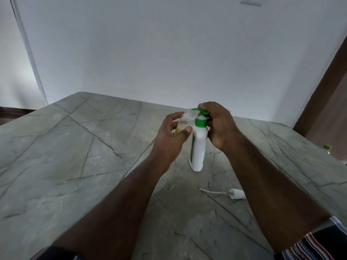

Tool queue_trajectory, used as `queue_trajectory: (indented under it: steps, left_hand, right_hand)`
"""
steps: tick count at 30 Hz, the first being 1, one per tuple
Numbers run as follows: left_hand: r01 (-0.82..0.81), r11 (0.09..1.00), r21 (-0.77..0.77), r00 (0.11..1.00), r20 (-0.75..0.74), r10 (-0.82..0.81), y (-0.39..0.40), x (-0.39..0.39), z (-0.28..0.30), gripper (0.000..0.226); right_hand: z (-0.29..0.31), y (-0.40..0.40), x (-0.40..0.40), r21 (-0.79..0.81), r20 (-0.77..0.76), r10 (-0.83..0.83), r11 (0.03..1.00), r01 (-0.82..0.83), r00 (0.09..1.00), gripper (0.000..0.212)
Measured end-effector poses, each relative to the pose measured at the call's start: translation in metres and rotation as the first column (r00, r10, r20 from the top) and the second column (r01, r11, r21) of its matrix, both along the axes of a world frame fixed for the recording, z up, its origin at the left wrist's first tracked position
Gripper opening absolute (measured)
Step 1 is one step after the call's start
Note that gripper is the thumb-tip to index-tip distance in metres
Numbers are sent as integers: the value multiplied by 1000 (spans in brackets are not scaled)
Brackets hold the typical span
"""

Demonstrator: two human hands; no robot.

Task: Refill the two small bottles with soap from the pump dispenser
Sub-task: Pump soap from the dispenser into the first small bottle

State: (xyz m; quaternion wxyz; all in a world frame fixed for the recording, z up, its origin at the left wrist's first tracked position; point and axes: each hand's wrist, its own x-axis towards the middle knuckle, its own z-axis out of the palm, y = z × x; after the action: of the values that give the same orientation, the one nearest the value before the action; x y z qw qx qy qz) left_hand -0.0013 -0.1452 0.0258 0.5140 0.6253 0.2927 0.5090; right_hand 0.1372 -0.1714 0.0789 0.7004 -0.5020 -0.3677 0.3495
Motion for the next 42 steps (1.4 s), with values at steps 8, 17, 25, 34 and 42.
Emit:
queue_trajectory:
  steps: [8, 17, 25, 34, 42]
  left_hand:
    - [20, 1000, 9, 1000, -8, -20, -6, 5, 3, 44]
    - [22, 1000, 18, 1000, -21, -21, -7, 8, -1, 43]
    - [36, 999, 2, 999, -7, -36, -7, 7, -1, 42]
    - [12, 1000, 17, 1000, -10, -12, -7, 5, 1, 42]
    - [31, 999, 26, 999, -11, -30, -4, 5, -2, 39]
  right_hand:
    - [-4, 0, 6, -12, -43, 3, 1000, -3, 999, 6]
    - [-7, -3, 7, 31, -74, -7, 999, 10, 997, 13]
    - [-6, -8, 5, 30, -59, -23, 999, 25, 998, 13]
    - [-2, -6, 5, 18, -59, -51, 998, 52, 997, 12]
    - [-3, -6, -4, 56, -69, -47, 997, 51, 996, 14]
